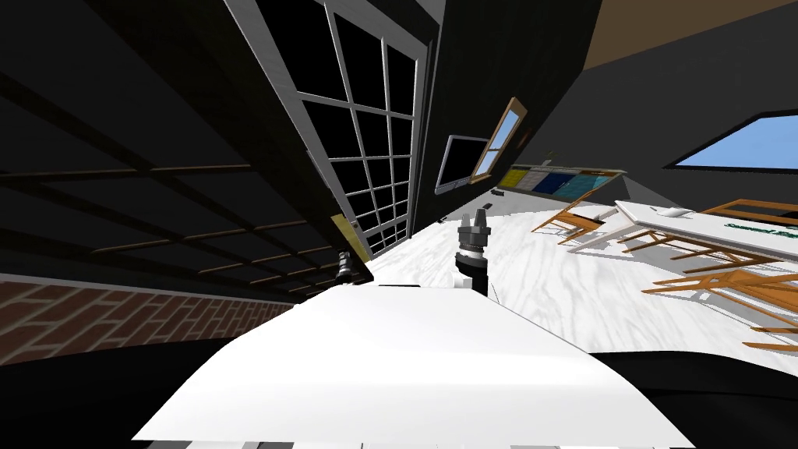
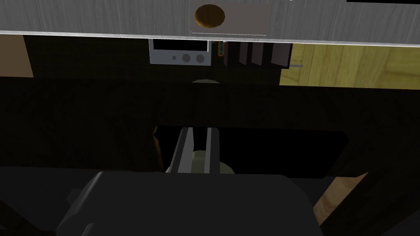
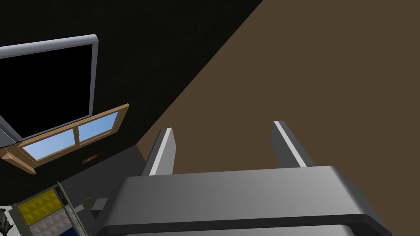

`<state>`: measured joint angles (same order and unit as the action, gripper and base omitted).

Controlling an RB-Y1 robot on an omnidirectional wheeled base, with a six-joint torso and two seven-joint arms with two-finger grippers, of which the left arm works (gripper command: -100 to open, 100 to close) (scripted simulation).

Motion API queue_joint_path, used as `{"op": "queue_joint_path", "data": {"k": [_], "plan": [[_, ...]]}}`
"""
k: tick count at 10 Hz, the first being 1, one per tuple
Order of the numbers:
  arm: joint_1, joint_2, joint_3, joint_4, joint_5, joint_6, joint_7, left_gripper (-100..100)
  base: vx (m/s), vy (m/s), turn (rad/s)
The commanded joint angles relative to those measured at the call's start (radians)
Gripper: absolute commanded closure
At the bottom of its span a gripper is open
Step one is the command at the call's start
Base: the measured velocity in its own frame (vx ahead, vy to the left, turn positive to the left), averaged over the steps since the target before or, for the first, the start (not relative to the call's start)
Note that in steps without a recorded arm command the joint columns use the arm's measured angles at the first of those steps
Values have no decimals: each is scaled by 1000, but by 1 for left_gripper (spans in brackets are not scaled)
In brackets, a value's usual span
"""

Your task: Pull the door open

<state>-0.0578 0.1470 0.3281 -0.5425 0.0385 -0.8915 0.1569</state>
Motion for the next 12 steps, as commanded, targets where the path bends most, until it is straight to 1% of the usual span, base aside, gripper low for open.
{"op": "queue_joint_path", "data": {"k": [1, 2, 5, 6, 7, 8, 9, 10, 12], "plan": [[15, 17, 0, 3, 18, 10, 50, 100, -59, 24, -77], [15, 17, 0, 3, 18, 10, 68, 100, -39, 33, -34], [15, 17, 0, 3, 18, 10, 68, 100, -12, 2, 1], [8, 21, -9, 11, 26, 7, 110, 100, -27, 14, -33], [8, 21, -9, 11, 26, 7, 110, 100, -26, 16, -49], [8, 21, -9, -6, 26, 7, 110, 100, -20, 4, -9], [8, 21, -9, 9, 26, 7, 110, 100, -6, -7, -12], [-15, 9, -26, 1, 27, 4, 141, -100, -35, -23, -83], [-19, 7, -28, 2, 39, 4, 178, -100, -58, 17, -31]]}}
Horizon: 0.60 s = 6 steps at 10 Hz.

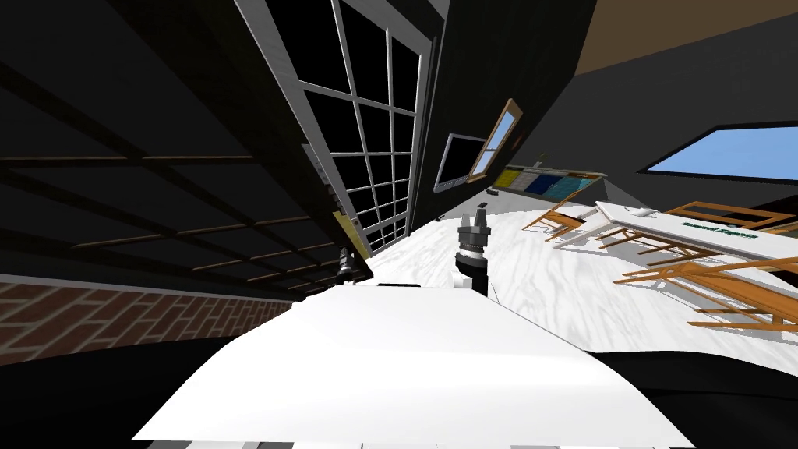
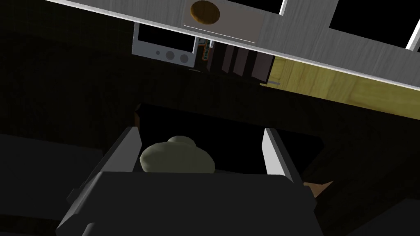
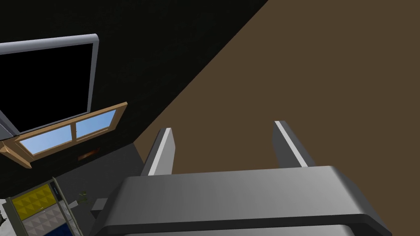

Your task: Pull the door open

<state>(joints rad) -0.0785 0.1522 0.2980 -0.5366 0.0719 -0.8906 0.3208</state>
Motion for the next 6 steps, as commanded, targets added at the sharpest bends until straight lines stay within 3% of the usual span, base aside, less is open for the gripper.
{"op": "queue_joint_path", "data": {"k": [1, 6], "plan": [[-1, 0, 0, -3, 13, 3, 40, -100, -65, 28, -45], [-15, -8, -7, 1, 52, 3, 163, -100, -85, 18, -55]]}}
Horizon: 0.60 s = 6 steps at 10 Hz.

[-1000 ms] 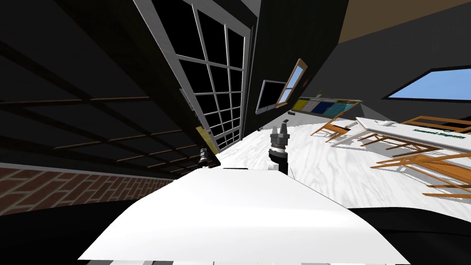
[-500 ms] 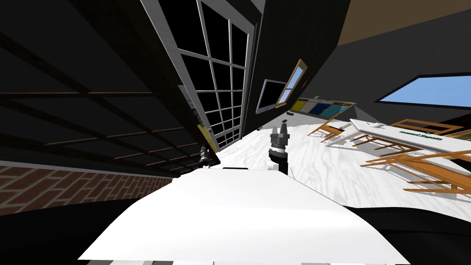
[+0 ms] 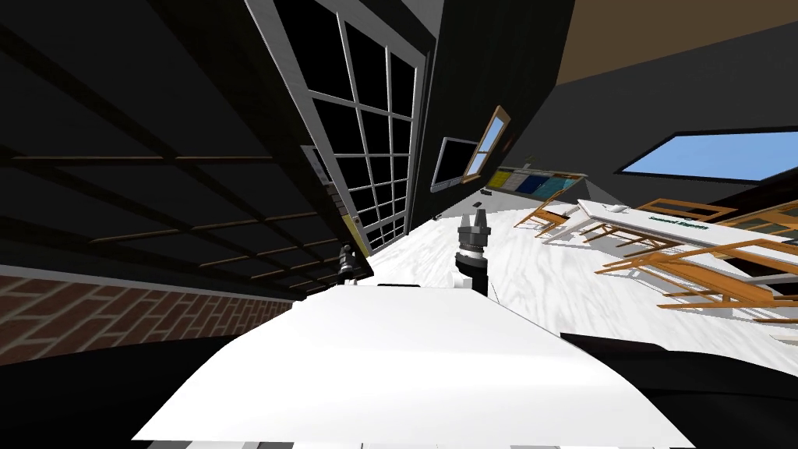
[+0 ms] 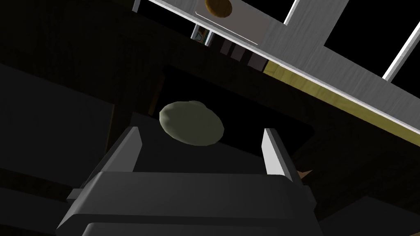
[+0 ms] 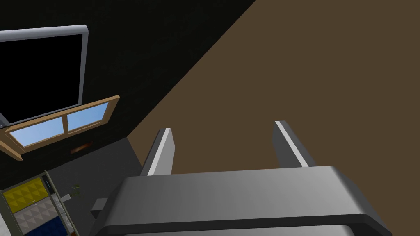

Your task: Pull the door open

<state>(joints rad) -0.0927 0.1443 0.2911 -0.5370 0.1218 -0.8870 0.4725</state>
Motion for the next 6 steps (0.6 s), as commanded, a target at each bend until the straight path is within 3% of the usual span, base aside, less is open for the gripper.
{"op": "queue_joint_path", "data": {"k": [1, 6], "plan": [[-5, -3, -3, 2, 14, -1, 47, -100, -50, 18, -40], [-19, -10, -10, 5, 51, -1, 161, -100, -67, 21, -59]]}}
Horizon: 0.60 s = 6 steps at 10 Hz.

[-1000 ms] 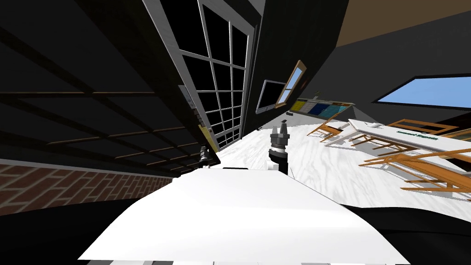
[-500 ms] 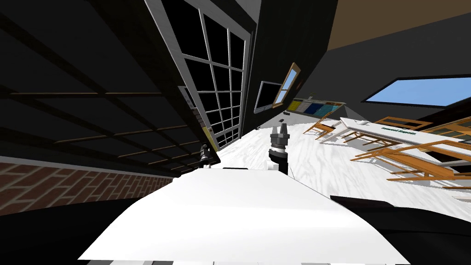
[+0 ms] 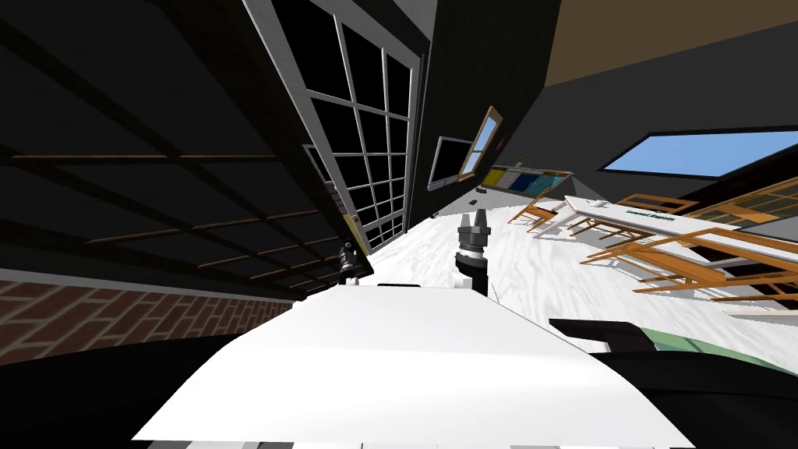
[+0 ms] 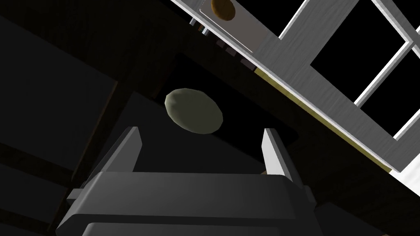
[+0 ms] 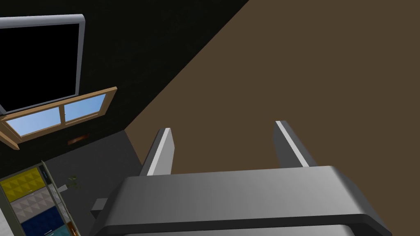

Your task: Pull the door open

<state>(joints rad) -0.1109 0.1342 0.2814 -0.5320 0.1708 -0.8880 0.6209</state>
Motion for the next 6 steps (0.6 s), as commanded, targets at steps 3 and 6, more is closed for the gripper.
{"op": "queue_joint_path", "data": {"k": [3, 6], "plan": [[-11, -6, -6, 3, 29, 0, 92, -100, -71, 17, -61], [-21, -12, -11, 5, 57, 0, 172, -100, -65, 23, -65]]}}
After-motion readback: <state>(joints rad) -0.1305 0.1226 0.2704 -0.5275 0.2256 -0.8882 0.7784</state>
